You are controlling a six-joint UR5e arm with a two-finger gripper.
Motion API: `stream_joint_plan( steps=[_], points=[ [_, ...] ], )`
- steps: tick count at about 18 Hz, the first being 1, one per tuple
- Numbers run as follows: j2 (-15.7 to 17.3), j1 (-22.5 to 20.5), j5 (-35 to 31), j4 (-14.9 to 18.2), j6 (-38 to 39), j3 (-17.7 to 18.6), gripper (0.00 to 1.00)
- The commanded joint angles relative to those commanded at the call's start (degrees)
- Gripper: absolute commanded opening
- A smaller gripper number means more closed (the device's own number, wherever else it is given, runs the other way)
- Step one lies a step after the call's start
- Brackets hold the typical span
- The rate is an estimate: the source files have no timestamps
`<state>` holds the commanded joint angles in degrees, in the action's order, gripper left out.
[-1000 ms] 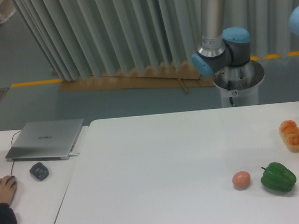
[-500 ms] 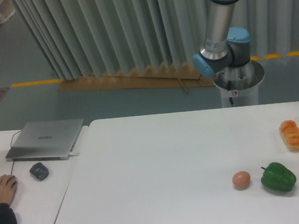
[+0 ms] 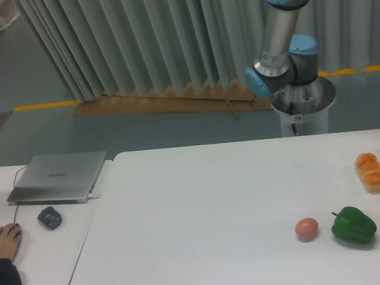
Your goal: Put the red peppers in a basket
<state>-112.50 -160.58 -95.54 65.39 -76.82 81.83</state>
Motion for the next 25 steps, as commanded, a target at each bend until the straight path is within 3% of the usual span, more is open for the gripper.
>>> stream_joint_plan(
  steps=[17, 20, 25],
  points=[
    [1.58, 2.19, 0.26, 0.61, 2.81, 1.49, 1.0],
    [4.82, 4.3, 0.18, 2.99, 3.87, 5.09, 1.0],
    [8.95, 7.81, 3.24, 11.06, 4.39, 8.08, 1.0]
  ],
)
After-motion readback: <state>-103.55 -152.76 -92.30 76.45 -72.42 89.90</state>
